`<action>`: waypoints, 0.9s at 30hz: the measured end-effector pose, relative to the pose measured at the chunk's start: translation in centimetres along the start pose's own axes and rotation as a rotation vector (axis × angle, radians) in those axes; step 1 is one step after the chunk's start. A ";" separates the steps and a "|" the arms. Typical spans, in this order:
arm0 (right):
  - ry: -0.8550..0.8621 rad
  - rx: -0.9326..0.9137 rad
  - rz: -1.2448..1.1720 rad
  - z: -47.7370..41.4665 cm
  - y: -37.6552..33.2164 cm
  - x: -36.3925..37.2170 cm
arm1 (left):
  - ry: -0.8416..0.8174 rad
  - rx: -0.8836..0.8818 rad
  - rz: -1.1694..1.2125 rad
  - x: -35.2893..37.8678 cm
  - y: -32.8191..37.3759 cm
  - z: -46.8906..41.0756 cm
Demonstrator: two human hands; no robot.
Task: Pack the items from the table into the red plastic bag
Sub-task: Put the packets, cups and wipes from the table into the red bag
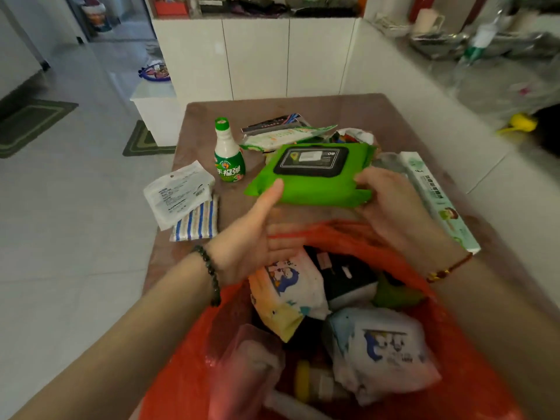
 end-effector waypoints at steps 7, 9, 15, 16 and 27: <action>-0.324 -0.218 0.682 11.3 -1.5 -0.7 | 0.016 0.105 0.352 3.5 -2.8 1.5; -0.162 -0.204 0.634 12.9 -1.3 -3.6 | 0.101 0.180 0.216 2.8 -3.7 2.1; -0.062 0.135 0.334 16.8 3.3 -6.8 | 0.022 0.288 -0.127 4.7 -7.0 4.2; -0.129 0.133 0.370 17.3 3.6 -6.0 | 0.003 0.313 -0.248 5.1 -7.7 4.5; -0.373 0.065 1.106 18.1 6.4 -6.0 | -0.181 0.519 -1.904 2.7 -18.3 11.1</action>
Point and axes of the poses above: each hand's wrist, its own z-axis away from the middle knuckle, its own x-axis out of the palm, y = z × x, the point moved 7 cm from there along -z, towards the middle knuckle, and after that the axes turned 5 degrees about -x, right-handed, at the moved point
